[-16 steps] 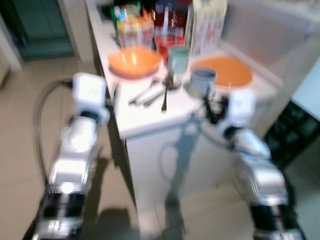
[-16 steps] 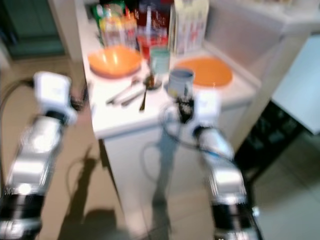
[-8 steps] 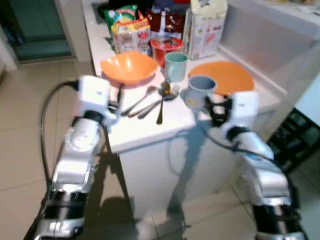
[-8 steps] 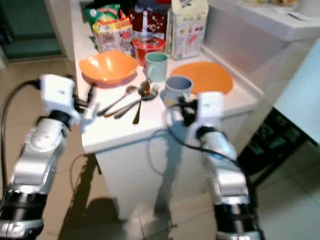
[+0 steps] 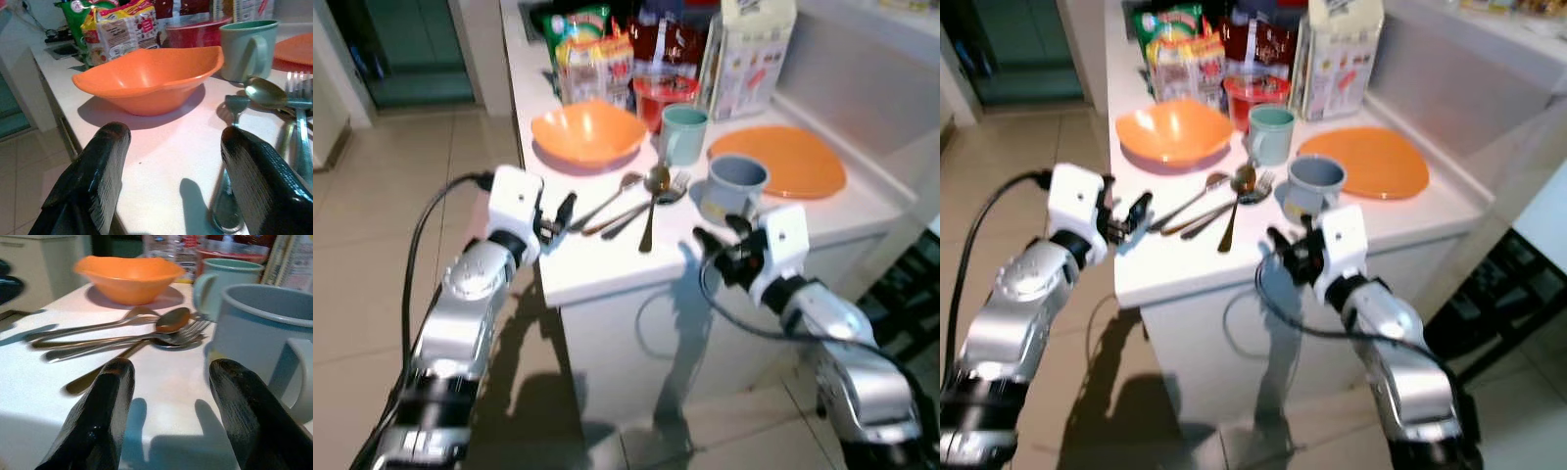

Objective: Setting the table

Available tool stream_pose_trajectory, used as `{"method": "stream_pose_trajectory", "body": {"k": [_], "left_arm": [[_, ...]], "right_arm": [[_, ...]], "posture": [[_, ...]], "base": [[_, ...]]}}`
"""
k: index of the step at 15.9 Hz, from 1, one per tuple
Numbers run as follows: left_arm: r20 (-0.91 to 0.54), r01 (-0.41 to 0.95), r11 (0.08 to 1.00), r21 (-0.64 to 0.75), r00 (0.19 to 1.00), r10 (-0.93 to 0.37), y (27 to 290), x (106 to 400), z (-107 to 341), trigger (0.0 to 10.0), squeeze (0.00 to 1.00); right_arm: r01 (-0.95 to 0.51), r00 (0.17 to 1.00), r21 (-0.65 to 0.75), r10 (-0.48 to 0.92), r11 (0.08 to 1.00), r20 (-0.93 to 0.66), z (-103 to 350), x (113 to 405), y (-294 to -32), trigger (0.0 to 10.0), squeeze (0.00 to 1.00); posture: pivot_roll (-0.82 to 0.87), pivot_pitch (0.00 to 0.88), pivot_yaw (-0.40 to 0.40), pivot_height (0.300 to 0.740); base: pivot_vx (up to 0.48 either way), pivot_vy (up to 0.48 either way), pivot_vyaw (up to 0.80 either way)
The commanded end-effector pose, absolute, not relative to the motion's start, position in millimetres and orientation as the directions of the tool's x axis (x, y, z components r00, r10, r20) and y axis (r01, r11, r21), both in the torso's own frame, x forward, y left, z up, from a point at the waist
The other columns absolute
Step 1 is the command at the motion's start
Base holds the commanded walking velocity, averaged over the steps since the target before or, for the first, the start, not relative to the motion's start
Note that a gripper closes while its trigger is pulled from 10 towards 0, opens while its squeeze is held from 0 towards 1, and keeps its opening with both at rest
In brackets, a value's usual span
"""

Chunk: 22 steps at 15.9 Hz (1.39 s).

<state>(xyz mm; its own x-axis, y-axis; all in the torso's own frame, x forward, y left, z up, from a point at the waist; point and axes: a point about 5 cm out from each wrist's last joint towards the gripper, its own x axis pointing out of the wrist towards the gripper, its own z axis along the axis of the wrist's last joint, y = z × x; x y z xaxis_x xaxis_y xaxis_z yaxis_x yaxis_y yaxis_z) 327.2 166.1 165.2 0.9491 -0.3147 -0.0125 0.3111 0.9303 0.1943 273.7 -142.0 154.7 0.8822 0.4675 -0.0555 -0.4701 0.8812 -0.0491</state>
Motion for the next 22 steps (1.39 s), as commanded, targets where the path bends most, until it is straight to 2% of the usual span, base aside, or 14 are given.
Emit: {"method": "stream_pose_trajectory", "body": {"k": [1, 7, 11, 15, 18, 22], "left_arm": [[0.029, 0.359, 0.920, 0.158, 0.930, -0.367, 162, 337, 174, 10.0, 1.00], [-0.023, 0.505, 0.861, 0.062, 0.863, -0.504, 135, 373, 170, 10.0, 1.00], [-0.094, 0.505, 0.862, 0.038, 0.861, -0.500, 121, 394, 168, 10.0, 1.00], [-0.132, 0.497, 0.866, 0.059, 0.864, -0.486, 116, 400, 168, 10.0, 1.00], [-0.119, 0.497, 0.868, -0.006, 0.861, -0.494, 115, 402, 172, 10.0, 1.00], [-0.126, 0.519, 0.855, -0.020, 0.847, -0.517, 110, 402, 172, 10.0, 1.00]], "right_arm": [[-0.494, 0.869, -0.061, 0.491, 0.867, -0.055, 159, 271, -141, 10.0, 0.00], [-0.482, 0.875, -0.092, 0.475, 0.871, -0.092, 161, 263, -148, 10.0, 0.00], [-0.447, 0.894, -0.101, 0.439, 0.889, -0.095, 166, 260, -153, 10.0, 0.00], [-0.443, 0.895, -0.097, 0.433, 0.891, -0.111, 169, 246, -156, 10.0, 0.00], [-0.439, 0.895, -0.091, 0.427, 0.894, -0.126, 171, 240, -155, 10.0, 0.00], [-0.432, 0.898, -0.090, 0.418, 0.897, -0.141, 172, 236, -158, 10.0, 0.00]], "posture": [[0.03, 0.000, -0.018, 0.740], [-0.03, 0.000, -0.036, 0.740], [-0.08, 0.000, -0.043, 0.740], [-0.12, 0.025, -0.035, 0.740], [-0.14, 0.042, -0.032, 0.740], [-0.16, 0.054, -0.027, 0.740]], "base": [[0.000, 0.000, 0.00], [0.000, 0.000, 0.00], [0.000, 0.000, 0.00], [0.000, 0.000, 0.00], [0.000, 0.000, 0.00], [0.000, 0.000, 0.00]]}}
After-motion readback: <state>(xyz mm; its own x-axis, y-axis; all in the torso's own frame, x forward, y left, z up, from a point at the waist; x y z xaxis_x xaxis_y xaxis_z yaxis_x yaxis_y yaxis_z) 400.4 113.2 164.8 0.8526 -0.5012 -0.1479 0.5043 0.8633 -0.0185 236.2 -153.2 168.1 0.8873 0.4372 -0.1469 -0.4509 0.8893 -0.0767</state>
